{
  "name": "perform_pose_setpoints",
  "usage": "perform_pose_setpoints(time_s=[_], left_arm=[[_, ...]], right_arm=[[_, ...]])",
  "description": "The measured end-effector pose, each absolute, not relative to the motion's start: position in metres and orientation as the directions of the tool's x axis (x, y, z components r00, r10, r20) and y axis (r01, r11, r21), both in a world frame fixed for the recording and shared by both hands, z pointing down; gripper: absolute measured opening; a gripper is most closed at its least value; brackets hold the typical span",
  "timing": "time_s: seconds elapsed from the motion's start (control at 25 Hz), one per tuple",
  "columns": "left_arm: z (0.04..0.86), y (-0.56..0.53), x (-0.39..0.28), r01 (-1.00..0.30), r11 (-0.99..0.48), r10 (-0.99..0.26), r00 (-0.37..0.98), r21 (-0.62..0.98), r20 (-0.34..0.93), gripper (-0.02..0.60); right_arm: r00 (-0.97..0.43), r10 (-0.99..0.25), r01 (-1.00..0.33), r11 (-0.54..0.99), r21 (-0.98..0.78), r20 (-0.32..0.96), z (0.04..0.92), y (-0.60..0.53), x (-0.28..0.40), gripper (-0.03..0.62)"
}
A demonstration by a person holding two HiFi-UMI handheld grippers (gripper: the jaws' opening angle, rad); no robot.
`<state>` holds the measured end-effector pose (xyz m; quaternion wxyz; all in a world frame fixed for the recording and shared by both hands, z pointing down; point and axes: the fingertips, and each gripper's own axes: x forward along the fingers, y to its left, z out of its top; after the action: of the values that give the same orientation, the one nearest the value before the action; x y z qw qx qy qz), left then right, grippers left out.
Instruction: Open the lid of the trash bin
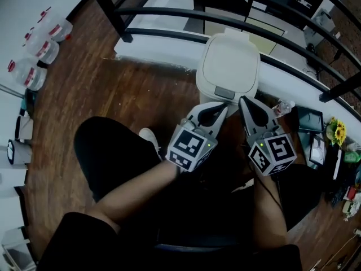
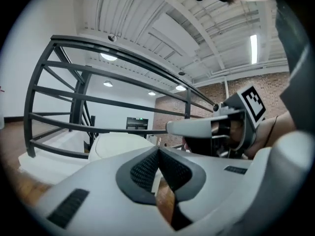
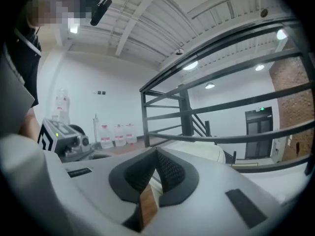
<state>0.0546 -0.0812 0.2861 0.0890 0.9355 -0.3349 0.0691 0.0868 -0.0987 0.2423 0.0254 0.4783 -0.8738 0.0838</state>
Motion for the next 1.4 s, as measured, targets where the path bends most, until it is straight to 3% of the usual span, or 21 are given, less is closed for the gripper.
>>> perform_pose_setpoints(time_s=[0.36,0.92,1.16,1.4], left_arm=[[0.42,-0.1,0.072,-0.692,-0.7,-0.611,0.707,0.173,0.356,0.041],[0.556,-0.127,0.06,-0.749,-0.632,-0.557,0.617,0.198,0.556,0.041],[0.608,-0.133,0.038,-0.769,-0.615,-0.532,0.567,0.173,0.629,0.041],[0.654,-0.14,0.036,-0.792,-0.583,-0.522,0.537,0.183,0.663,0.041]], right_arm=[[-0.533,-0.827,-0.835,0.479,-0.272,0.181,0.291,-0.1,0.096,0.005],[-0.49,-0.723,-0.871,0.433,-0.232,0.487,0.432,-0.111,0.079,0.005],[-0.453,-0.73,-0.886,0.303,-0.352,0.512,0.49,-0.125,0.079,0.005],[-0.446,-0.721,-0.888,0.282,-0.363,0.531,0.527,-0.117,0.082,0.005]])
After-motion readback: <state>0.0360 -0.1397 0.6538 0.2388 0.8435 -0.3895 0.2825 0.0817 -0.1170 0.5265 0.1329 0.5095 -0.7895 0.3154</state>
